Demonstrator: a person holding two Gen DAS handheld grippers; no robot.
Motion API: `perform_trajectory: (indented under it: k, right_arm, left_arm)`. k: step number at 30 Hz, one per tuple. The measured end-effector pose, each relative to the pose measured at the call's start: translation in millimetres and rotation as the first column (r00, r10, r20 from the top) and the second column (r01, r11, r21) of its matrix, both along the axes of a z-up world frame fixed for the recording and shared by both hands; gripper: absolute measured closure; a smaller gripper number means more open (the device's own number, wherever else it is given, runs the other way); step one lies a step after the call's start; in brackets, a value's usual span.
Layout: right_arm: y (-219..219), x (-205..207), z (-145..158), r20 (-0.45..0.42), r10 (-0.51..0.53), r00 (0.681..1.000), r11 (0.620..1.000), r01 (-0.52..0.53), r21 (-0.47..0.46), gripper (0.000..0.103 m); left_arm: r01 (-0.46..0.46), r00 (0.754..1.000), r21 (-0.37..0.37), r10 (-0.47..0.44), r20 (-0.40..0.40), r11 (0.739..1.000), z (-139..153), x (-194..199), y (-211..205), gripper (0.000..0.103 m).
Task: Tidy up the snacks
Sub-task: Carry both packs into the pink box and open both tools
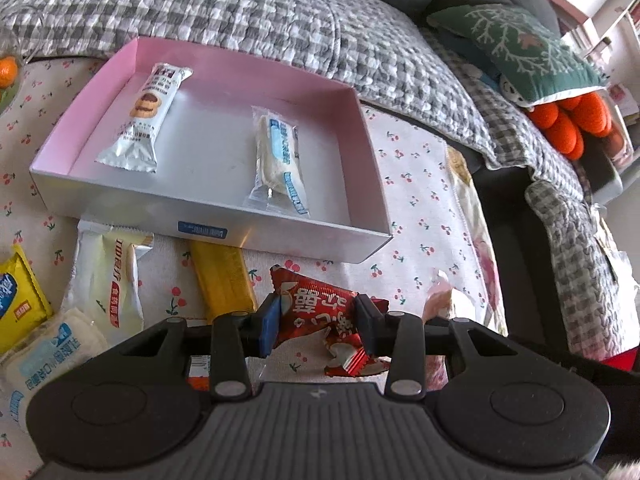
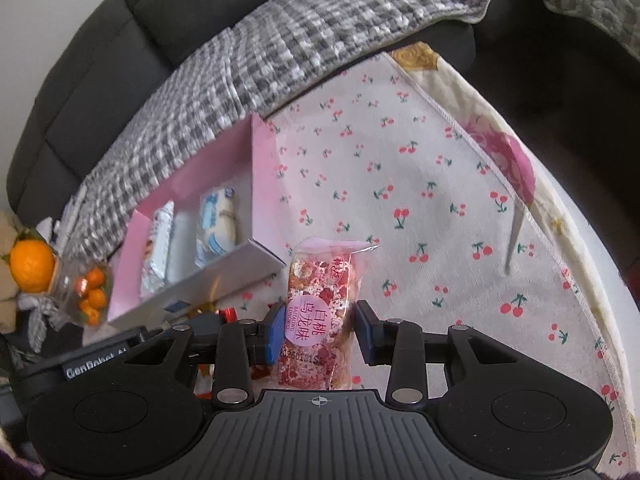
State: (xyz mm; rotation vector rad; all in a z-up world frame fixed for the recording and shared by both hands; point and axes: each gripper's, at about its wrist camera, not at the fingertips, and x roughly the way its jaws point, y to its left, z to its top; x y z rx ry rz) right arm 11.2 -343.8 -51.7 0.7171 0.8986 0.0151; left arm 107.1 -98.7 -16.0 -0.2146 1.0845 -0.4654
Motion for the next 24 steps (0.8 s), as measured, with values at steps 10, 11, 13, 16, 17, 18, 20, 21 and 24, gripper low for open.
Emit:
perform_trajectory:
  k: [10,11,13,16,17,18,20,21,24]
  right_arm:
    - [12.7,6.9,15.7,0.034,0.005,0.999,1.000,-0.006,0.018,0.067]
    - [15.5,8.2,17.3,0.037,0.006,0.999,1.000,-0.007,0.015,0.067]
    - [21.8,10.0,22.8,0.048,0.008,0.999,1.000,-0.008,0.007,0.067]
    - [28.8,13.2,33.6,0.069,0.001,0.998,1.000,-0.002,0.009,0.067]
    - [31.1,16.1,37.8,0.077,0.001,0.997,1.000,-0.003,0.014,0.067]
    - [32.9,20.5,42.0,0.084,0.001,0.996,1.000,-0.003,0.020,0.067]
    - [36.0,32.4,49.5,0.103,0.004,0.995,1.000,-0.007,0.020,0.067]
    - [37.5,40.1,52.6,0.116,0.006,0.993,1.000,-0.007,0.013,0.067]
    - [42.8,64.8,55.4,0.134,0.017,0.991,0.999,-0.013,-0.034,0.067]
  left_arm:
    - [0.012,0.998,-0.009,-0.011,0.069,1.000,28.5,7.7,12.3,0.067]
    - [0.010,0.997,-0.005,-0.010,0.079,1.000,30.7,9.6,13.1,0.067]
    - [-0.001,0.994,0.008,0.000,0.105,1.000,34.7,12.9,16.1,0.066]
    - [-0.026,0.992,0.008,0.025,0.120,1.000,36.9,19.8,25.4,0.066]
    - [-0.037,0.992,0.001,0.037,0.119,0.999,37.0,23.6,29.2,0.066]
    - [-0.045,0.992,-0.006,0.046,0.121,0.999,37.3,27.2,32.2,0.066]
    - [-0.059,0.989,-0.018,0.060,0.137,0.998,38.0,35.5,37.4,0.066]
    - [-0.056,0.987,-0.018,0.058,0.147,0.998,37.9,39.3,38.6,0.066]
    - [-0.060,0.982,-0.009,0.061,0.180,0.998,32.3,53.7,40.0,0.066]
